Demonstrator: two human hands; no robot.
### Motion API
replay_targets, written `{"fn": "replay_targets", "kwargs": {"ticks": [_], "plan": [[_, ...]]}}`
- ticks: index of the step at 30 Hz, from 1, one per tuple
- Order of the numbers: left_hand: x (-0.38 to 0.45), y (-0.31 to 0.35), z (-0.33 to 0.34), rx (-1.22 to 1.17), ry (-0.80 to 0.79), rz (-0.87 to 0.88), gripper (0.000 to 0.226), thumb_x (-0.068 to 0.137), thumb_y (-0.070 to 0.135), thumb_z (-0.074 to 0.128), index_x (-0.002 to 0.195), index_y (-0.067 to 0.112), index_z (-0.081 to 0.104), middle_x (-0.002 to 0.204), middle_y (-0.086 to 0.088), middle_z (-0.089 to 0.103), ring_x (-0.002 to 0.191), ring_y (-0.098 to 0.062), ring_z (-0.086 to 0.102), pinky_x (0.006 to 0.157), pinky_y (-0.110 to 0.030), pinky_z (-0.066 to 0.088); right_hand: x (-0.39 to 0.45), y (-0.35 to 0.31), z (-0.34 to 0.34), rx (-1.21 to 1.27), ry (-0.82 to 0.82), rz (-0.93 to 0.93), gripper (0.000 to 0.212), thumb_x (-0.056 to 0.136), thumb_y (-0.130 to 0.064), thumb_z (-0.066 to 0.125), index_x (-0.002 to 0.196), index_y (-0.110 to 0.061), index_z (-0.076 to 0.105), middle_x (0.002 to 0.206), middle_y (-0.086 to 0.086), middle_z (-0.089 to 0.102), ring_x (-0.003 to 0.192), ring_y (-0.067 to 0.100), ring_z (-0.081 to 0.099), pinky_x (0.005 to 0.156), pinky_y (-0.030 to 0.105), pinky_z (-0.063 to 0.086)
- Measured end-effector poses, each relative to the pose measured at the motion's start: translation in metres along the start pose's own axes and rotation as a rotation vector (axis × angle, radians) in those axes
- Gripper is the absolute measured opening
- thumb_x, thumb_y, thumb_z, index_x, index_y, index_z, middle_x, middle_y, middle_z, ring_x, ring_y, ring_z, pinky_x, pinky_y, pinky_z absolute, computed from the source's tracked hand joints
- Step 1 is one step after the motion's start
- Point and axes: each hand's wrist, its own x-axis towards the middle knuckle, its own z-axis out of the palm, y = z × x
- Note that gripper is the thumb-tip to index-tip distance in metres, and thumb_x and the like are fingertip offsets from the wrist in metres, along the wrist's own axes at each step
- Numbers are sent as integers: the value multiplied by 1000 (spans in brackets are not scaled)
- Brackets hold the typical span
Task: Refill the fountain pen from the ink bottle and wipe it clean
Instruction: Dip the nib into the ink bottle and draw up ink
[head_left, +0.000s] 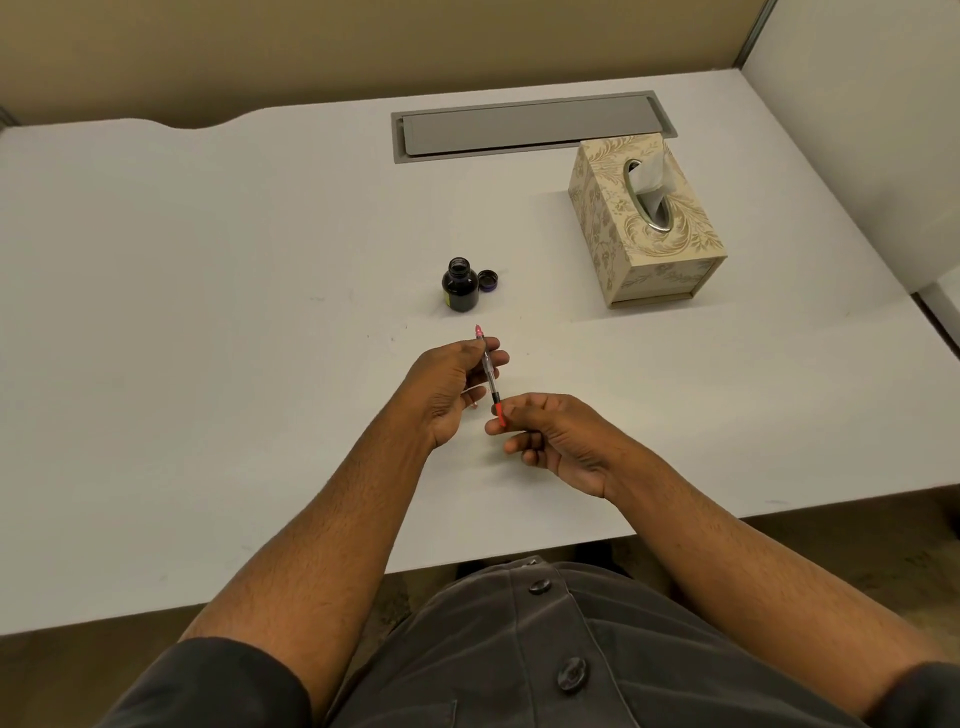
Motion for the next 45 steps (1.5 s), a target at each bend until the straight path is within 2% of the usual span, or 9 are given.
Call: {"fn": "replay_targets", "kwargs": {"ticks": [6,10,14,19,25,29,34,40,45], "plan": [[-8,5,-8,-22,-40,17,17,96,18,51,99,13,68,98,-5,75,98,-18,64,91,-35,43,-3,1,7,29,88,-58,16,95,-17,60,105,-7,69,88,7,73,63,12,60,61,24,45],[-13,16,-20,-7,-90,17,10,88,19,63,92,13,70,105,-9,74,94,-18,65,85,-31,45,-3,-10,-1,93,152,-115,19,96,-20,58,103,-6,66,82,5,70,61,11,57,59,23,43],[-11,26,-30,83,-138,32,14,87,17,65,97,12,72,95,-6,74,87,-17,64,86,-33,47,-2,-30,-8,100,222,-206,15,95,-19,59,101,-6,65,79,5,70,60,10,56,58,22,42],[-2,42,-34,365,-234,89,11,81,7,70,91,12,72,85,-5,70,85,-17,62,88,-32,47,8,-66,-11,-137,302,-350,9,91,-20,63,89,-12,69,79,4,72,62,12,58,60,24,41],[10,80,-26,624,-210,220,19,74,11,77,91,11,71,92,-10,75,87,-14,68,83,-27,49,28,-130,-2,-512,248,-481,15,91,-21,62,93,-8,70,75,1,74,62,9,62,57,22,45],[22,114,-18,613,-197,302,21,77,17,77,95,10,69,83,-6,76,80,-12,69,81,-26,50,46,-181,5,-664,211,-567,13,91,-24,63,92,-13,69,77,2,74,62,8,64,53,16,44],[45,149,-12,569,-137,343,20,82,21,73,99,12,69,87,-2,77,85,-10,69,75,-22,47,75,-232,13,-738,209,-643,15,90,-26,66,88,-11,70,73,0,71,59,8,62,50,13,42],[74,156,-19,528,-98,291,15,83,22,71,96,14,74,87,1,74,87,-13,64,78,-25,46,108,-246,12,-793,197,-641,21,87,-31,70,88,-10,70,74,-2,71,61,7,64,58,21,46],[86,151,-21,507,-114,261,18,85,23,69,100,15,74,93,-2,76,91,-14,66,84,-28,47,125,-244,8,-783,190,-610,26,86,-31,72,89,-6,70,79,3,73,61,7,63,58,20,48]]}}
